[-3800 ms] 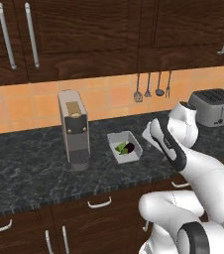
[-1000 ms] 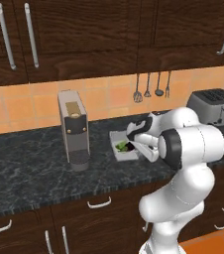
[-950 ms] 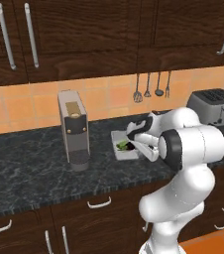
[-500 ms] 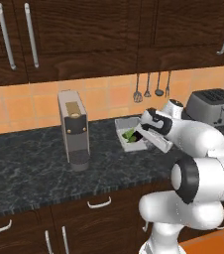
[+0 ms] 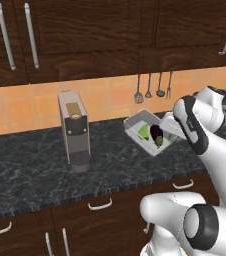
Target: Take the meat container that has the steak and place it on the second highest rack of the freezer. Then take the vegetable container that has the eggplant and lemon wedge and place it on the highest rack of the freezer.
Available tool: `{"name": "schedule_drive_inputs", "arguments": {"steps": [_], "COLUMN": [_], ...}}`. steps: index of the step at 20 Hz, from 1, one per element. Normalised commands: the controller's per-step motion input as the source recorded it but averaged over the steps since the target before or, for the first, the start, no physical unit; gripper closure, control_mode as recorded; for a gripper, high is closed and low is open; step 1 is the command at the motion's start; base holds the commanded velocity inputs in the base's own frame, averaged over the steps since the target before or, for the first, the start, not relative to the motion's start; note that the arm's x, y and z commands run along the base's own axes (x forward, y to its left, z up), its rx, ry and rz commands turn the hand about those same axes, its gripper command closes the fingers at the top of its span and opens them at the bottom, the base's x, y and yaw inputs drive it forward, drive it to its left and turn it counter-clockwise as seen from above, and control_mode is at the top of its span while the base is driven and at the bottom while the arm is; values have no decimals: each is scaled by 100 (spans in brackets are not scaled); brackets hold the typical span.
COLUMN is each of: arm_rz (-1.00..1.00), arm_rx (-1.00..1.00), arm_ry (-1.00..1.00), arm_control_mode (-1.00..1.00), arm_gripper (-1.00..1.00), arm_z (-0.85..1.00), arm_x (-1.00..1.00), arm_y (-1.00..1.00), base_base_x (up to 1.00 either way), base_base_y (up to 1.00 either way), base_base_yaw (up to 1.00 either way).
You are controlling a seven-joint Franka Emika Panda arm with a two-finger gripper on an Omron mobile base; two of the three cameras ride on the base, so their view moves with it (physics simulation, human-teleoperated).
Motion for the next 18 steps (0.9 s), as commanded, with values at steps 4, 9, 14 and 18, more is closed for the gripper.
{"name": "schedule_drive_inputs", "arguments": {"steps": [4,9,14,18], "arm_rz": [41,60,69,23], "arm_rx": [-38,-13,-2,-6], "arm_ry": [-5,-15,-12,0], "arm_control_mode": [-100,-100,-100,-100], "arm_gripper": [100,100,100,100], "arm_z": [86,73,46,9], "arm_x": [-100,-82,-52,-19], "arm_y": [-15,-13,-9,0], "base_base_x": [0,0,0,0], "base_base_y": [0,0,0,0], "base_base_yaw": [0,0,0,0]}}
